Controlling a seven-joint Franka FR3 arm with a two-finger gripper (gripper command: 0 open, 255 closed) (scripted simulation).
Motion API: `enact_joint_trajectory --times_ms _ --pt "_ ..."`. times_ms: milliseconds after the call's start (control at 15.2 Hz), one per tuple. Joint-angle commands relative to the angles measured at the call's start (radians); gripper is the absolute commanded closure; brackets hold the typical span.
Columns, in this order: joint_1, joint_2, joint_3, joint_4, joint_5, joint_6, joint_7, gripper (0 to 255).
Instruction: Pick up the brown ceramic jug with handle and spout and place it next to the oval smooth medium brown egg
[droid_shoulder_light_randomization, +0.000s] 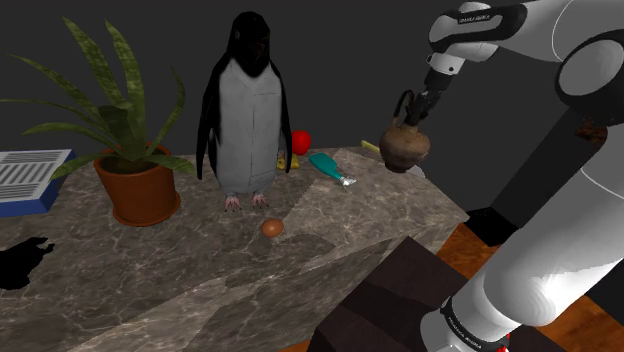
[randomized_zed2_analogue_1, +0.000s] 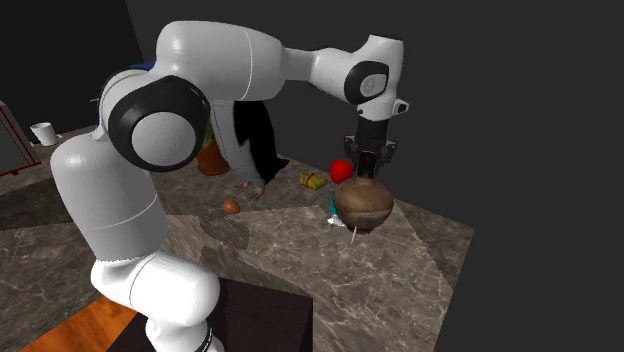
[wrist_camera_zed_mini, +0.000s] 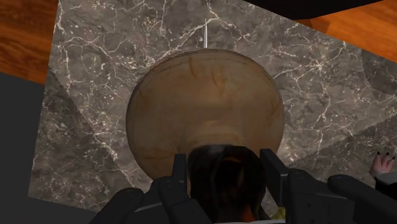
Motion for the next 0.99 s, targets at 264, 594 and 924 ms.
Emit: enact_joint_trajectory --times_ms 264,594,924 --pt "0.063 -0.131 0.084 -0.033 -0.071 -0.069 0.166 255" --pt "0.104 -0.197 0.163 -0.022 -0.094 -0.138 0.29 255" --pt "0.145 -0.231 0.239 0.019 -0.097 -0.212 0.405 255"
